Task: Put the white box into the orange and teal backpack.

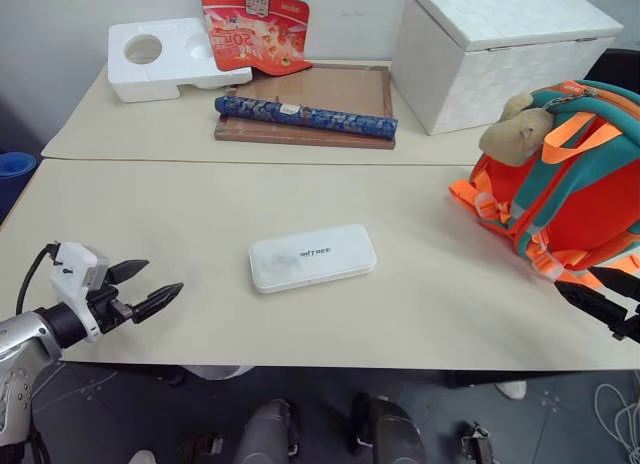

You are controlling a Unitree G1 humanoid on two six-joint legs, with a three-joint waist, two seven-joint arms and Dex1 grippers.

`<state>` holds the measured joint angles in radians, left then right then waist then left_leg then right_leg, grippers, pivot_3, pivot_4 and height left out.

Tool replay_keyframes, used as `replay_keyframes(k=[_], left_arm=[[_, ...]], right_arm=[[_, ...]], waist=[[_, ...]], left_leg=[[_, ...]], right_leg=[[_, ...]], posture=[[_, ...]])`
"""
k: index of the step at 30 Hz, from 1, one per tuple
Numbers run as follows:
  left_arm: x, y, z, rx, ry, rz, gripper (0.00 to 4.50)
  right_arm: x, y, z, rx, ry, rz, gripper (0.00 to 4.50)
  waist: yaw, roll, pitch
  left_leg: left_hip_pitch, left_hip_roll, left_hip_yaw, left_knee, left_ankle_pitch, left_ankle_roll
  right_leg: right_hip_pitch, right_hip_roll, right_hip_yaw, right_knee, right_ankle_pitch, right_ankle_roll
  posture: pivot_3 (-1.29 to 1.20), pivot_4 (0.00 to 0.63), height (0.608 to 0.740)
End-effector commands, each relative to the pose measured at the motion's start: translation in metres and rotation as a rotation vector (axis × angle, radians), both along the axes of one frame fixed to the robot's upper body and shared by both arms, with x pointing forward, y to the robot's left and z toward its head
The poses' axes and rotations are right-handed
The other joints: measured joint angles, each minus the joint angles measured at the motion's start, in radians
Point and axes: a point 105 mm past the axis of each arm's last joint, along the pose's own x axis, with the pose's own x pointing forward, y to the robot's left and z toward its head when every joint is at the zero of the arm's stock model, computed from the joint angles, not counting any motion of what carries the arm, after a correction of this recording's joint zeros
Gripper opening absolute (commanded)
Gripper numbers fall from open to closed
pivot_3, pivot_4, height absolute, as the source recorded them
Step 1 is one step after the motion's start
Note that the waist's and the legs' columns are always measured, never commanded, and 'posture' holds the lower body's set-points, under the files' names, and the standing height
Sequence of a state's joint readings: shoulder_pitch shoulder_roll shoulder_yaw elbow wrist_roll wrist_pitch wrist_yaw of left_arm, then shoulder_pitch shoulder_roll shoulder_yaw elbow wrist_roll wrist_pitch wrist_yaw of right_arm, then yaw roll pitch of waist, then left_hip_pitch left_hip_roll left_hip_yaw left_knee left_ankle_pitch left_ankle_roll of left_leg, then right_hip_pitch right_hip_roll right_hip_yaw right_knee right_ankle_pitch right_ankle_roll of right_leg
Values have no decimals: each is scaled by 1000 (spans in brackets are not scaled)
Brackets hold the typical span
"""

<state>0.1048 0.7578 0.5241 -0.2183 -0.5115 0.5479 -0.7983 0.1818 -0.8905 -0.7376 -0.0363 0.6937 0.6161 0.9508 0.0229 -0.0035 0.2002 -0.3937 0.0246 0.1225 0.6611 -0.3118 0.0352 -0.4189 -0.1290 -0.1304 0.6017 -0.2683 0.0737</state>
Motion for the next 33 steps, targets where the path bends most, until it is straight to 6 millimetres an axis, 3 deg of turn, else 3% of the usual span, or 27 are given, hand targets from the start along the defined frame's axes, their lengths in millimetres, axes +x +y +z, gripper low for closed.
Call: replay_keyframes(k=[1, 13, 18, 19, 24, 33], left_arm=[[-1, -2, 2, -1, -10, -23, 4478], [-1, 2, 4, 5, 4, 4, 4478], [1, -11, 4, 44, 16, -44, 4478], [1, -16, 2, 58, 22, -67, 4495], [16, -39, -9, 155, 32, -140, 3421], [50, -76, -1, 195, -31, -223, 562]], right_arm=[[-3, -2, 13, -10, -55, -12, 4476], [0, 2, 10, -11, -49, -13, 4476], [8, 32, 21, -18, -66, 110, 4476], [9, 42, 22, -25, -69, 150, 4305], [22, 107, 19, -107, -68, 417, 3068], [75, 191, 2, -276, -137, 641, 0]], waist=[[0, 0, 0], [-1, 0, 0], [-2, 0, 0], [-2, 0, 0], [0, 0, 0], [-5, -1, 0]], left_leg=[[0, 0, 0, 0, 0, 0], [0, 0, 0, 0, 0, 0], [1, 0, 1, 0, 0, 0], [1, 0, 1, 0, 0, 0], [2, 0, 1, 0, 1, 0], [2, 0, 2, 2, 6, -3]], right_leg=[[0, 0, 0, 0, 0, 0], [0, 0, 0, 0, 0, 0], [0, 0, 0, 1, 0, 0], [0, 0, 0, 1, 0, 0], [1, 0, 1, 2, 0, 0], [1, 2, 0, 4, 0, 0]], posture=[[0, 150, 740], [0, 150, 740], [0, 150, 740], [0, 150, 740], [0, 150, 740], [0, 150, 740]])
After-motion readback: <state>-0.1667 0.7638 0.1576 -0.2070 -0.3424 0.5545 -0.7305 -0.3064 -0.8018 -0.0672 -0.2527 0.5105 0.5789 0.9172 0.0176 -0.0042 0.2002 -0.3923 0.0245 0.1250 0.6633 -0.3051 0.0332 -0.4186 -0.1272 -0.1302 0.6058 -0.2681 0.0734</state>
